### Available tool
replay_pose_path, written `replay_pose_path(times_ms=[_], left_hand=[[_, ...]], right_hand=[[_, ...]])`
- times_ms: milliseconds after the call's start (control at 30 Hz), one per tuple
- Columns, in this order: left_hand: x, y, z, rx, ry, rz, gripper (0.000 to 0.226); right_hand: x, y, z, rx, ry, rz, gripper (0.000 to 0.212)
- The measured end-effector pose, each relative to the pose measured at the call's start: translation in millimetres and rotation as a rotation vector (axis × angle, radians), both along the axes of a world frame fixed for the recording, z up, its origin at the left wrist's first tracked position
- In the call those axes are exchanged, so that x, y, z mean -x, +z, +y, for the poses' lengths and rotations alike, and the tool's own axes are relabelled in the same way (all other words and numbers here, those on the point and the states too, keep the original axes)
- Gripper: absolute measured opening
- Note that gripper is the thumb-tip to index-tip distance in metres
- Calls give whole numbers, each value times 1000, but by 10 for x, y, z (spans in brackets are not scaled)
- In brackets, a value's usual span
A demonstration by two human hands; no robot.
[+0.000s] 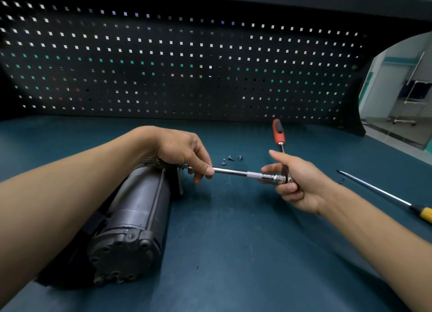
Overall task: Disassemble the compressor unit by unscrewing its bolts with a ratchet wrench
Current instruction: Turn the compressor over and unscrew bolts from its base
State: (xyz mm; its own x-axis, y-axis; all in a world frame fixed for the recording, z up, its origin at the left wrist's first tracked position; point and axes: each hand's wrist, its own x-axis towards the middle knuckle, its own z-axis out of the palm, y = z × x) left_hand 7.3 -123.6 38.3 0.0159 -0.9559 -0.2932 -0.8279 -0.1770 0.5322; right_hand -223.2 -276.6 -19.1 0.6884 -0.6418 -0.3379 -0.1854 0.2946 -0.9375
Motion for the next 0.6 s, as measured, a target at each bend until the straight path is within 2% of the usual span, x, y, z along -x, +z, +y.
replay_pose_path(times_ms=[233, 600], left_hand=[[-2, -5, -10, 5, 9, 3, 18], [-18, -17, -19, 13, 17, 11, 19]], right_hand=[[15, 9, -43, -215, 79, 10, 39], [2, 9, -73, -327, 75, -57, 24]])
